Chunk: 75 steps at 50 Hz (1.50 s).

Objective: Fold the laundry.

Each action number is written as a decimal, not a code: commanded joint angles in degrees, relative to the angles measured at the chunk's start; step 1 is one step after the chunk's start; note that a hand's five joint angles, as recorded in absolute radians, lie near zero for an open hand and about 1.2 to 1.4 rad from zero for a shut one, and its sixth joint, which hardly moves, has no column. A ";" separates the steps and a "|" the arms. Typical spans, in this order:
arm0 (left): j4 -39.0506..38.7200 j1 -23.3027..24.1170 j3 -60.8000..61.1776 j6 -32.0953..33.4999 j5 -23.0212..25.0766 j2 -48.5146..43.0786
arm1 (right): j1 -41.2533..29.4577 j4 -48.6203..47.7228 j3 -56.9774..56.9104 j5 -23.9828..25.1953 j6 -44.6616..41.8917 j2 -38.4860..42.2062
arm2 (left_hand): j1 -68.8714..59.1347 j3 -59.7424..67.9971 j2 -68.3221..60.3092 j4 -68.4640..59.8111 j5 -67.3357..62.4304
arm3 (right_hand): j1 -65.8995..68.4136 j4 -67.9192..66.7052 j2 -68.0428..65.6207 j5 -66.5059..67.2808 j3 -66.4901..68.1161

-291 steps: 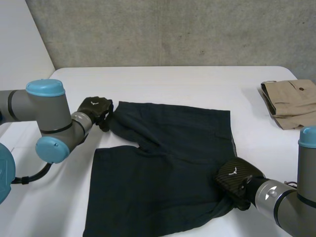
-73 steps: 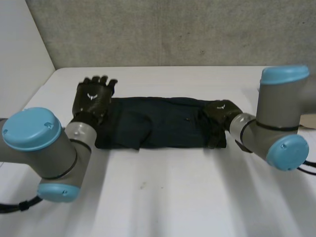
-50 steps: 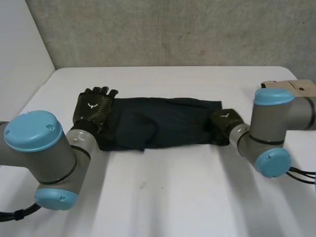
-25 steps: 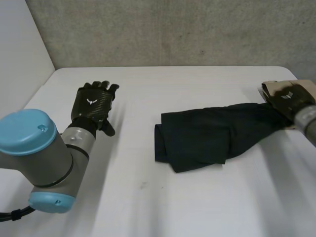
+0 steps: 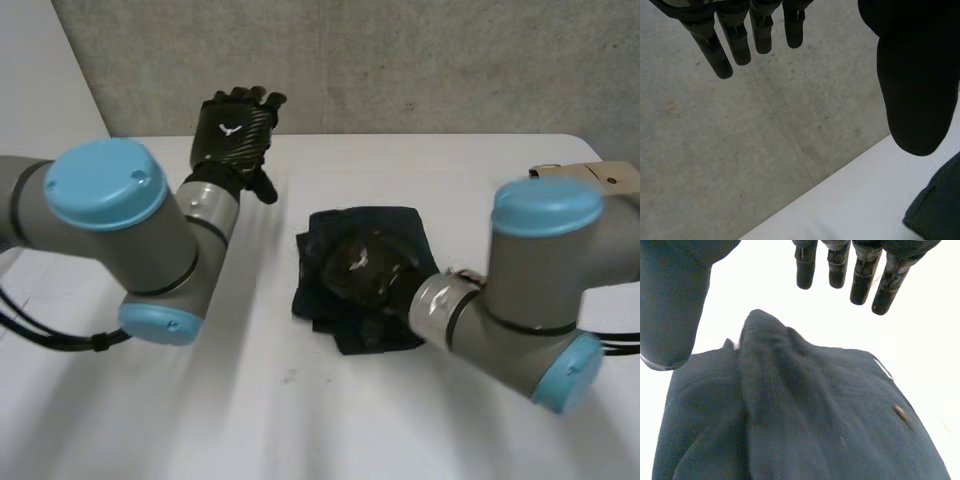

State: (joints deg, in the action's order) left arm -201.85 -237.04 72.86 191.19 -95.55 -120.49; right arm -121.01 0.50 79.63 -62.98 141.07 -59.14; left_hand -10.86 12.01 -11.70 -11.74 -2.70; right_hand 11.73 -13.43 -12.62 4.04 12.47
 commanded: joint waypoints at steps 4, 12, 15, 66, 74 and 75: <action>8.49 5.53 -12.55 -2.57 3.70 -9.06 | 13.24 3.18 -2.54 -2.05 33.28 -9.51 | -0.36 -0.78 0.48 0.52 1.47 | -1.73 3.43 2.62 -4.04 -2.47; 13.50 7.91 -19.41 -4.68 5.02 -16.09 | 14.14 10.56 -13.69 -4.68 32.95 0.57 | -2.04 0.90 -1.20 -1.16 -0.21 | -1.73 3.43 2.62 -4.04 -2.47; 16.31 8.26 -21.96 -4.68 4.93 -19.25 | 14.14 12.94 -17.40 -4.96 32.86 4.45 | -2.88 1.74 -2.04 -2.00 -1.05 | -1.73 3.43 2.62 -4.04 -2.47; 31.95 3.08 -9.14 -9.77 23.99 9.04 | 13.79 0.03 12.90 -12.87 24.44 -14.51 | 0.14 -1.29 0.98 1.02 1.98 | -1.73 3.43 2.62 -4.04 -2.47; 34.60 1.93 -8.87 -12.86 30.24 9.39 | 10.01 -9.54 22.40 -11.19 16.17 -14.34 | -0.70 -0.45 0.14 0.18 1.14 | -1.73 3.43 2.62 -4.04 -2.47; 34.68 1.93 -8.78 -12.94 30.16 9.39 | 9.40 -10.94 22.93 -11.20 15.99 -14.17 | -0.86 -0.28 -0.03 0.02 0.97 | -1.73 3.43 2.62 -4.04 -2.47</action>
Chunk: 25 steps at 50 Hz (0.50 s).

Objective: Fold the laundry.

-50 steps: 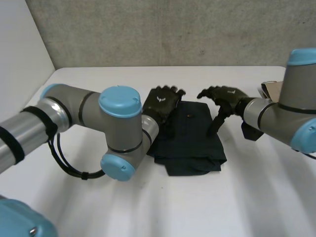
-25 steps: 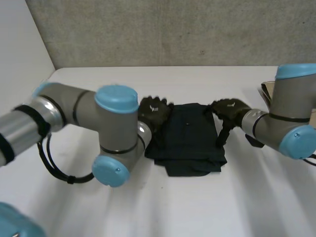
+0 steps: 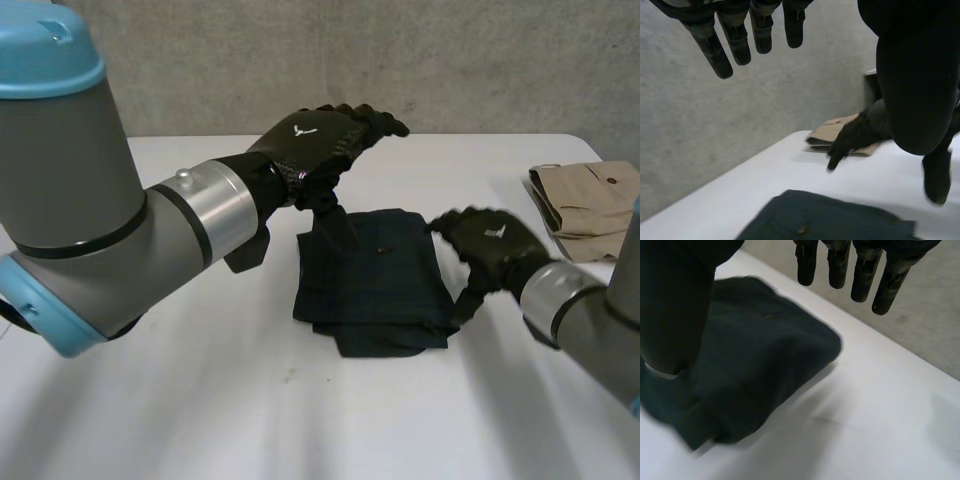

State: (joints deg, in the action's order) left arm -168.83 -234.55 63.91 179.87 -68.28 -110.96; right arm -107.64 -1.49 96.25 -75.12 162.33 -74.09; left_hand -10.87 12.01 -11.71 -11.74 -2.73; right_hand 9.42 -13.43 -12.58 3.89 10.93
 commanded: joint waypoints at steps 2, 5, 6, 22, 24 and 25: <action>2.02 -0.55 0.60 -1.63 2.37 -0.14 | -4.94 -12.56 7.38 0.94 -5.19 2.27 | -0.86 -0.28 -0.02 0.01 1.00 | 0.58 3.43 2.58 -3.89 -0.93; 2.02 -0.55 1.13 -1.37 1.75 -0.14 | -5.65 -15.55 7.64 0.68 -5.36 5.17 | -1.03 -0.12 -0.19 -0.15 0.83 | 0.58 3.43 2.58 -3.89 -0.93; 2.02 -0.55 1.31 -1.28 1.31 -0.14 | -5.73 -15.91 7.55 0.68 -5.36 5.88 | -1.03 -0.12 -0.19 -0.15 0.83 | 0.58 3.43 2.58 -3.89 -0.93; 1.76 -0.47 2.36 -1.01 0.34 -0.05 | -7.67 -21.36 2.37 0.06 -7.65 15.20 | -0.86 -0.28 -0.02 0.01 1.00 | 12.92 -8.91 -9.76 8.44 11.41; 1.75 -0.47 2.36 -1.10 0.34 -0.05 | -7.67 -21.71 1.49 0.24 -7.82 15.90 | -0.86 -0.28 -0.02 0.01 1.00 | 22.00 -17.99 -18.84 17.53 20.49; 1.75 -0.47 2.45 -1.10 0.34 -0.05 | -7.67 -21.89 1.23 0.24 -7.91 15.99 | -0.86 -0.28 -0.02 0.01 1.00 | 23.86 -19.85 -20.70 19.39 22.35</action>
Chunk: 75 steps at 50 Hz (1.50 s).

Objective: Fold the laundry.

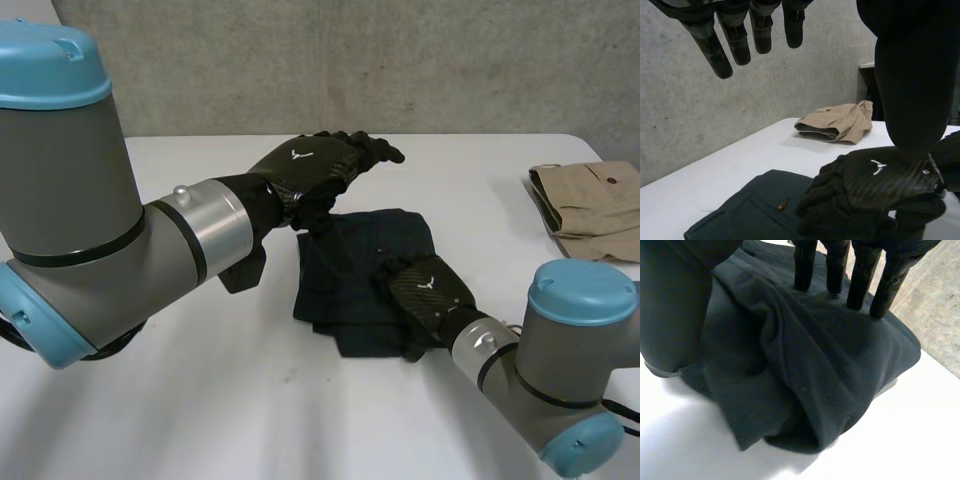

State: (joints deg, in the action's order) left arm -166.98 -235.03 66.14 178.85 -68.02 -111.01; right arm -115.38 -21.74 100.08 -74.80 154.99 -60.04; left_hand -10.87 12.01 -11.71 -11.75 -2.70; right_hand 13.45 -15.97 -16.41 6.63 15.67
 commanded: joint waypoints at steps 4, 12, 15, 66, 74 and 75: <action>-0.10 0.01 0.30 -0.08 0.08 0.00 | 0.07 -1.90 -4.98 -0.43 -0.39 3.70 | -0.86 -0.28 -0.02 0.02 0.97 | 24.72 -22.20 -21.76 21.53 22.50; -0.10 0.01 1.01 -0.08 0.08 0.62 | 0.07 -1.81 -9.81 -2.36 -0.48 6.78 | -0.86 -0.28 -0.02 0.02 0.97 | 37.83 -35.32 -34.88 34.65 35.61; -0.10 0.01 1.01 -0.08 0.08 0.62 | 0.07 -1.64 -11.66 -2.36 -0.48 8.19 | -0.86 -0.28 -0.02 0.02 0.97 | 43.22 -40.70 -40.26 40.04 41.00; -0.45 -0.08 1.80 -0.08 0.17 0.53 | 0.77 6.18 -22.38 -2.36 0.05 11.96 | -0.86 -0.28 -0.02 0.02 0.97 | 55.31 -52.79 -52.35 52.13 53.09; -0.45 -0.08 1.89 -0.17 0.08 0.62 | 0.86 7.06 -25.99 -2.28 -0.39 14.96 | -0.86 -0.29 -0.02 0.02 0.97 | 66.55 -64.03 -63.59 63.37 64.33; -0.45 -0.08 1.89 -0.17 0.08 0.62 | 1.29 7.06 -25.99 -2.28 -0.48 14.87 | -0.86 -0.28 -0.02 0.02 0.97 | 66.55 -64.03 -63.59 63.37 64.33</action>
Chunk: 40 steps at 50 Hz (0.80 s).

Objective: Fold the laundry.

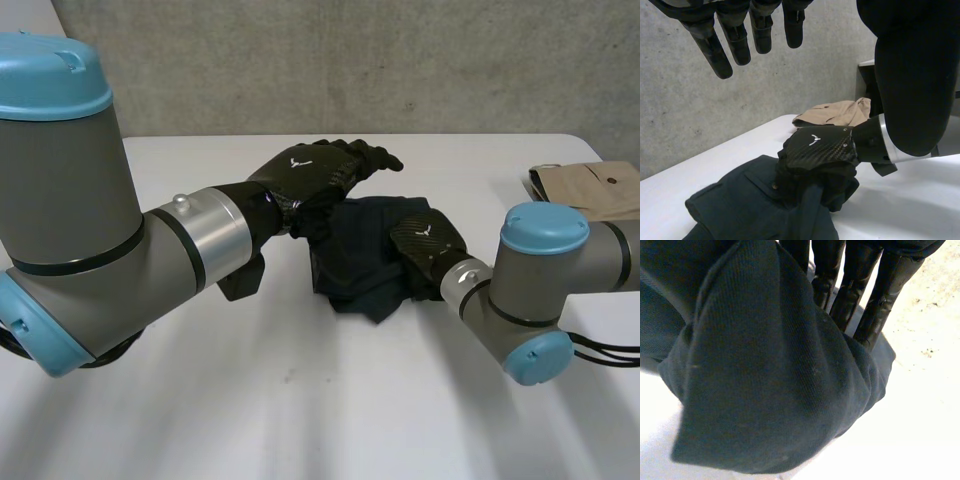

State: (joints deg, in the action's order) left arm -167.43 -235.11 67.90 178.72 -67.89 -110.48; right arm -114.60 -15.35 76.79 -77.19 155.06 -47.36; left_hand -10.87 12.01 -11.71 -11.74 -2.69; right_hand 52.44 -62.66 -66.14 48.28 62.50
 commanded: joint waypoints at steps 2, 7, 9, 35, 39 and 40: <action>-0.09 -0.09 0.39 -0.03 -0.05 0.09 | 2.18 0.68 -2.87 0.11 -0.72 2.01 | -0.69 -0.45 0.14 0.18 1.13 | 27.56 -17.34 -13.86 21.72 17.50; -0.09 -0.09 0.47 -0.03 -0.05 0.00 | 8.69 0.76 -2.88 0.29 -3.00 0.78 | -0.69 -0.45 0.15 0.18 1.13 | 27.56 -17.34 -13.86 21.72 17.50; -0.09 -0.09 0.47 -0.03 -0.05 0.00 | 11.24 0.68 -3.05 0.55 -5.46 -0.01 | -0.69 -0.45 0.15 0.18 1.13 | 27.56 -17.34 -13.86 21.72 17.50; -0.62 -0.18 1.53 0.05 -1.28 -0.27 | 28.20 -0.29 -35.97 16.37 -7.52 7.36 | -0.36 -0.79 0.48 0.52 1.47 | 27.56 -17.34 -13.86 21.72 17.50; -0.70 -0.18 1.53 0.05 -1.36 -0.18 | 31.53 0.32 -42.93 17.25 -0.92 9.73 | -0.36 -0.79 0.48 0.52 1.47 | 27.56 -17.34 -13.86 21.72 17.50; -0.70 -0.18 1.53 0.05 -1.36 -0.18 | 32.33 0.32 -43.82 17.51 0.23 10.00 | -0.36 -0.79 0.48 0.52 1.47 | 27.56 -17.34 -13.86 21.72 17.50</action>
State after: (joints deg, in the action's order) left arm -168.06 -235.27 69.45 178.77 -69.27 -110.79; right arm -87.02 -15.58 42.99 -60.24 146.18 -40.39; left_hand -10.87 12.01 -11.71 -11.74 -2.67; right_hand 53.23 -68.06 -66.79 51.33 65.55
